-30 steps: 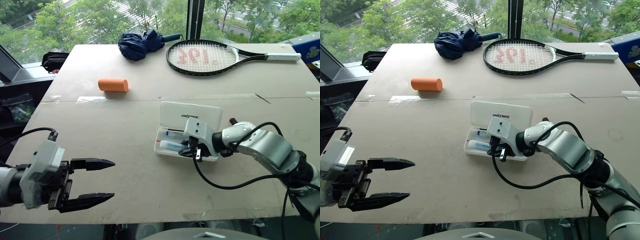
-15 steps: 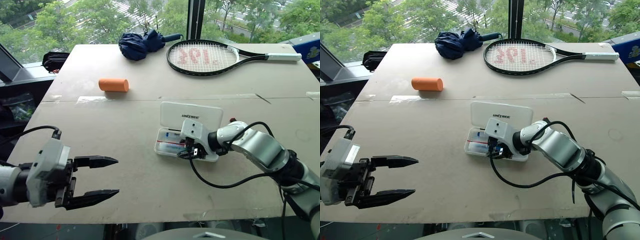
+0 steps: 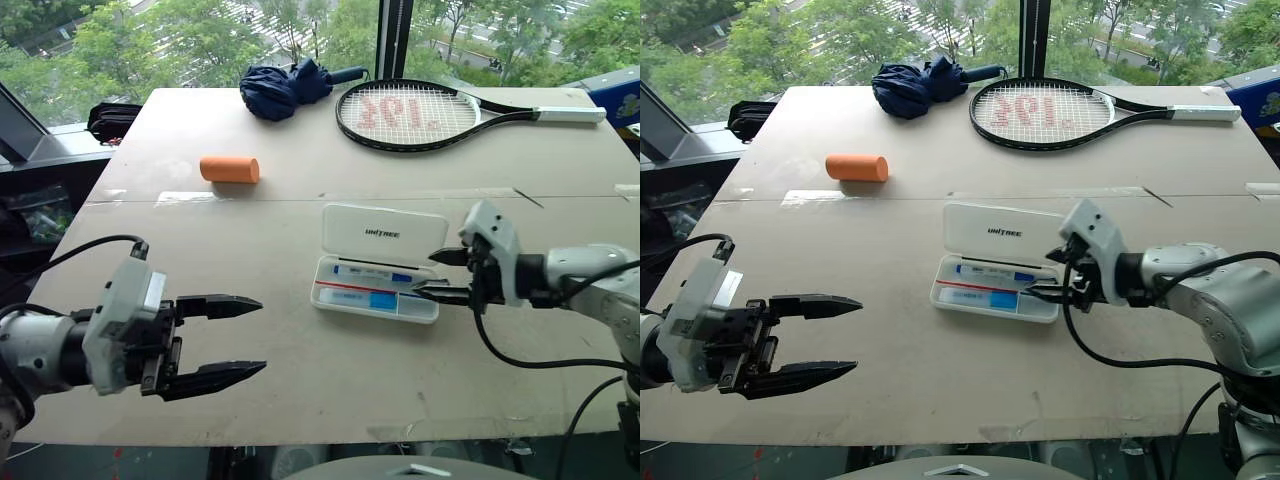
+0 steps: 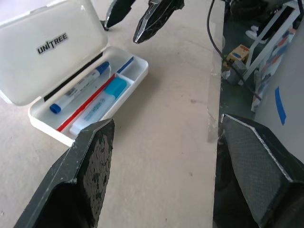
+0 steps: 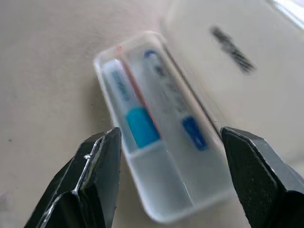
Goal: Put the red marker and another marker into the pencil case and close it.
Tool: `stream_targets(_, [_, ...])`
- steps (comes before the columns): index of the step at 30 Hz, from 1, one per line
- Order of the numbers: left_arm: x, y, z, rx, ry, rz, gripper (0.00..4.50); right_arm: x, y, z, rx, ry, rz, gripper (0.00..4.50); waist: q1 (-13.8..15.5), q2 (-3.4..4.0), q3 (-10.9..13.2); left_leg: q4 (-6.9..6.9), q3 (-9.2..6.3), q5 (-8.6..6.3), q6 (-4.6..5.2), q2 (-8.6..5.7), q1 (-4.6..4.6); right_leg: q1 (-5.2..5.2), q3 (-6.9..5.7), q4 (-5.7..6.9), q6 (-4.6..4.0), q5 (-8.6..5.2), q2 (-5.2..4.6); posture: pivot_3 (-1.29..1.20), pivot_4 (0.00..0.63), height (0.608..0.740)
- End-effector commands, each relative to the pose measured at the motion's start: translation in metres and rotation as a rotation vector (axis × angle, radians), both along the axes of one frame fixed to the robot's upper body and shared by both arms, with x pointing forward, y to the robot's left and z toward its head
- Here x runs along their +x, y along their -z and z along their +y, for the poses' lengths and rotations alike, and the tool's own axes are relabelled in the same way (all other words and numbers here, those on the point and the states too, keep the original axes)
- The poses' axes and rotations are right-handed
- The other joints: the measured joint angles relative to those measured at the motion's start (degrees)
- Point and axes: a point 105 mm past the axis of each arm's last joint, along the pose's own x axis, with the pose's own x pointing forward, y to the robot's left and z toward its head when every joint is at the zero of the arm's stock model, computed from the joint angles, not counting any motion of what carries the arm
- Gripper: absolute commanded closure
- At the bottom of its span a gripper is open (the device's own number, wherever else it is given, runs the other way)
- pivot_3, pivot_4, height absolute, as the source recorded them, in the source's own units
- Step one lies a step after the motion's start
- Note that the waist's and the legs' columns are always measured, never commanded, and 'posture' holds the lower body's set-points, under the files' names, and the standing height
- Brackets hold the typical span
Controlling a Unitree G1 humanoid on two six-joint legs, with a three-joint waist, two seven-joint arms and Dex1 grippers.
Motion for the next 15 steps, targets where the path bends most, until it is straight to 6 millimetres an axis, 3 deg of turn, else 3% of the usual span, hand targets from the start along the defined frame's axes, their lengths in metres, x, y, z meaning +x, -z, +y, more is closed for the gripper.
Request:
stream_targets(1, [0.000,-0.004,-0.009,-0.016,0.032,-0.012,0.85,0.024,0.002,-0.035,-0.081,0.244,-0.063,1.19,-0.21,0.01,-0.02,-0.03,0.02,0.00,0.00,0.01,0.05,0.00,0.04,0.01,0.00,0.00,0.04,0.00,0.150,0.730])
stream_targets(5, [0.001,-0.006,-0.016,-0.030,0.062,-0.019,0.85,0.053,0.018,-0.042,-0.123,0.325,-0.096,1.19,-0.18,0.03,-0.01,-0.03,0.04,0.00,0.00,0.03,0.05,-0.01,0.06,0.02,-0.01,0.00,0.34,0.00,0.150,0.730])
stream_targets(13, [0.001,-0.011,-0.020,-0.038,0.063,-0.039,0.85,0.088,0.039,-0.046,-0.136,0.354,-0.088,1.19,-0.08,0.07,0.03,-0.02,0.11,0.01,0.00,0.02,0.00,-0.03,0.12,-0.01,0.01,0.01,0.35,0.00,0.150,0.730])
stream_targets(15, [0.000,-0.012,-0.020,-0.040,0.053,-0.046,0.85,0.090,0.044,-0.049,-0.146,0.348,-0.063,1.69,0.01,0.08,0.03,-0.02,0.11,0.01,0.00,0.02,0.00,-0.03,0.12,-0.01,0.01,0.01,0.34,0.00,0.150,0.730])
